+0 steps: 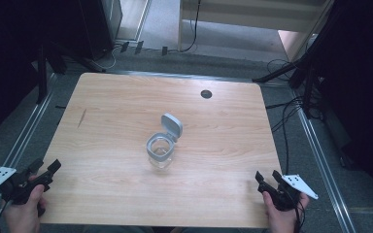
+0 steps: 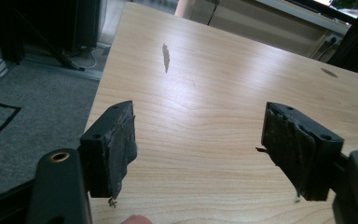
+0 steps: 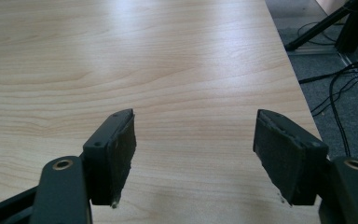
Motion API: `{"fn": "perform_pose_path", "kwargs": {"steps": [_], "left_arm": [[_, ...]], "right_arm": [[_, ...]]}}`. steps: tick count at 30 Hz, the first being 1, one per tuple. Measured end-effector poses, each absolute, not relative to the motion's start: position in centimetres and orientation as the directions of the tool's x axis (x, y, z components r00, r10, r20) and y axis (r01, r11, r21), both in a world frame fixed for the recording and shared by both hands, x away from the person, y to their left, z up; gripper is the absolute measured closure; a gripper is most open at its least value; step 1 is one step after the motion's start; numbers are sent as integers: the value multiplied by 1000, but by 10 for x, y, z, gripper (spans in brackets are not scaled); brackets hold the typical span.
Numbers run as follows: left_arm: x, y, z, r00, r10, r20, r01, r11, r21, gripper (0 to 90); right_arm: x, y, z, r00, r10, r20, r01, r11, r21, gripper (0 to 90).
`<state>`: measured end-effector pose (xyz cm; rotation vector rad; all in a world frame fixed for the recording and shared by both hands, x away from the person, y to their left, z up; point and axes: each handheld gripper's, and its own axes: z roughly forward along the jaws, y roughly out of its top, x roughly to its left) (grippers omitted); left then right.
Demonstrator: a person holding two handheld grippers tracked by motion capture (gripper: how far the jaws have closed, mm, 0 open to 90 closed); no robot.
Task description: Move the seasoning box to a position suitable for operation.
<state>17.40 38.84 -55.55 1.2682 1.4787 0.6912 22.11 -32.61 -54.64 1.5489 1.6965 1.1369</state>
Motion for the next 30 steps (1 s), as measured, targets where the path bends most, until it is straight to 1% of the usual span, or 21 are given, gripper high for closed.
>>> {"fn": "perform_pose_path", "kwargs": {"steps": [2, 4, 6, 8, 9, 10, 15, 17, 22, 28, 30], "left_arm": [[175, 387, -555, 82, 945, -317, 366, 267, 891, 294], [175, 384, -555, 72, 951, -302, 359, 258, 897, 335], [175, 381, -554, 64, 958, -278, 359, 238, 902, 395], [177, 377, -553, 55, 962, -268, 365, 230, 902, 483], [178, 375, -552, 55, 963, -264, 368, 226, 902, 499], [180, 373, -551, 64, 958, -278, 376, 235, 896, 521], [187, 352, -539, 155, 948, -277, 381, 202, 902, 661], [193, 339, -533, 193, 940, -280, 393, 188, 900, 710], [206, 309, -525, 272, 915, -298, 425, 164, 890, 797], [237, 273, -517, 368, 875, -315, 447, 131, 885, 899], [243, 265, -517, 381, 870, -313, 447, 123, 886, 900]], "right_arm": [[222, -324, -546, -171, 979, 112, 495, -13, 869, 363], [222, -323, -546, -168, 980, 108, 499, -10, 866, 418], [221, -324, -546, -161, 976, 148, 494, -50, 868, 517], [220, -322, -545, -169, 974, 152, 487, -52, 872, 595], [219, -321, -544, -175, 971, 162, 486, -58, 872, 637], [219, -319, -543, -184, 968, 171, 487, -62, 871, 672], [219, -299, -529, -211, 964, 160, 468, -44, 883, 774], [220, -289, -524, -238, 956, 170, 459, -43, 888, 822], [223, -258, -518, -303, 938, 166, 461, -8, 887, 900], [229, -218, -515, -387, 897, 211, 473, -3, 881, 900], [230, -210, -514, -400, 892, 212, 475, 3, 880, 900]]}}
